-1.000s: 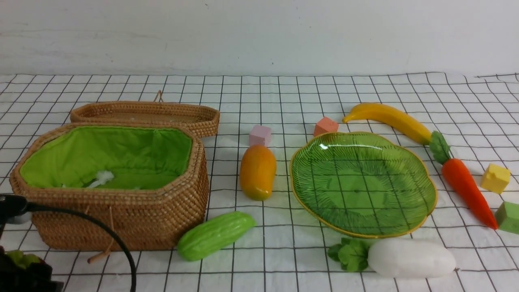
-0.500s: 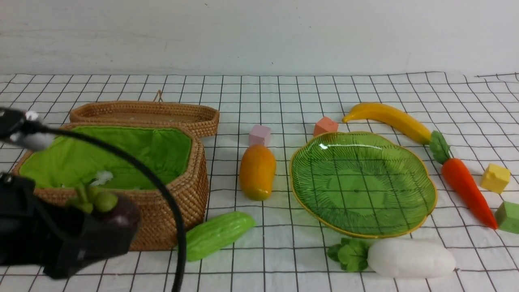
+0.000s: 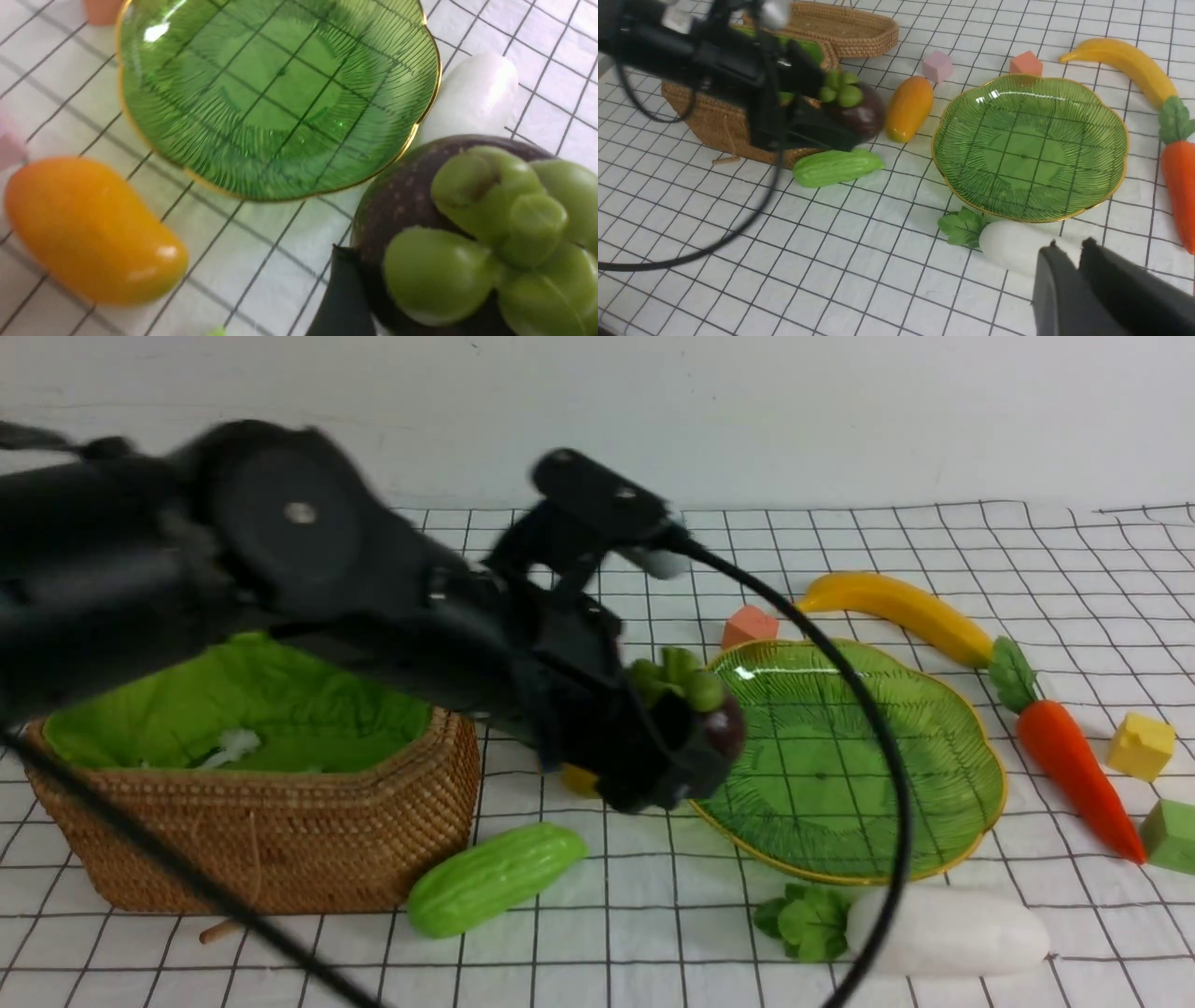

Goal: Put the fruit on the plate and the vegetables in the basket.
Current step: Grab a mangosteen with your left arm and put it on the plate on the right, then take a chayote with your left arm and place it on the basket on the left.

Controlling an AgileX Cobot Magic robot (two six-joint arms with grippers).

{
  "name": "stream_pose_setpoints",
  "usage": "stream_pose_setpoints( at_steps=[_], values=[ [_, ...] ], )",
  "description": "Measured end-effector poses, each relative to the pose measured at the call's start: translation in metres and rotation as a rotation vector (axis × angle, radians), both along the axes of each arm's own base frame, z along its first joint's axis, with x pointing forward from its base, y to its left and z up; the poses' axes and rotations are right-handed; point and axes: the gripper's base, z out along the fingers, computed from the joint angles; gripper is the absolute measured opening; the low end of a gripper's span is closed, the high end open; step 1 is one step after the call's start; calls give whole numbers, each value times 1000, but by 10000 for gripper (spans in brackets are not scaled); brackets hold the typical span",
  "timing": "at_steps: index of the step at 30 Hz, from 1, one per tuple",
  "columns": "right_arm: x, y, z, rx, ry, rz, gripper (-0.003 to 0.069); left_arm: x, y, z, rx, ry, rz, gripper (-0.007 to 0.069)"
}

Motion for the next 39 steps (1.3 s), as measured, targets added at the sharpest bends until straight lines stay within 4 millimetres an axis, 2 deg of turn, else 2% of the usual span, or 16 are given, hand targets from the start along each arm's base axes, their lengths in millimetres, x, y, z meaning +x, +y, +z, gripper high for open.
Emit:
stream_pose_setpoints(
  at_steps=[3,4,7,10,14,18,20,22,24,28,31,32,33,36,37,39],
  values=[
    [-1,1,0,8,3,8,90,24,-37,-17,19,0,-42,547],
    [-1,1,0,10,4,10,90,23,-37,-17,19,0,-43,547],
    [-1,2,0,19,9,20,90,54,-64,-37,17,-10,-38,547],
    [-1,2,0,19,9,20,90,74,-79,-53,12,-31,-26,547],
    [-1,2,0,20,9,21,90,94,-94,-80,15,-32,-14,547],
    [-1,2,0,21,10,22,90,103,-100,-103,28,-21,-4,551],
    [-1,2,0,21,10,22,90,103,-101,-109,35,-14,-3,575],
    [-1,2,0,22,10,23,90,104,-101,-110,38,-14,-4,645],
    [-2,3,0,23,11,24,90,104,-101,-107,33,-19,-5,667],
    [-2,3,0,24,10,29,90,97,-98,-87,38,-9,-33,661],
    [-2,3,0,24,10,29,90,78,-87,-51,58,56,-65,610],
    [-2,3,0,24,10,29,90,77,-85,-49,61,62,-66,597],
    [-2,3,0,22,9,30,90,65,-75,-30,103,107,-67,540],
    [-2,3,0,17,5,37,90,48,-56,2,174,135,-19,407],
    [-2,4,1,7,-4,53,90,41,-44,16,226,135,21,295],
    [-3,5,1,4,-11,81,90,31,-25,32,339,130,71,95]
  ],
)
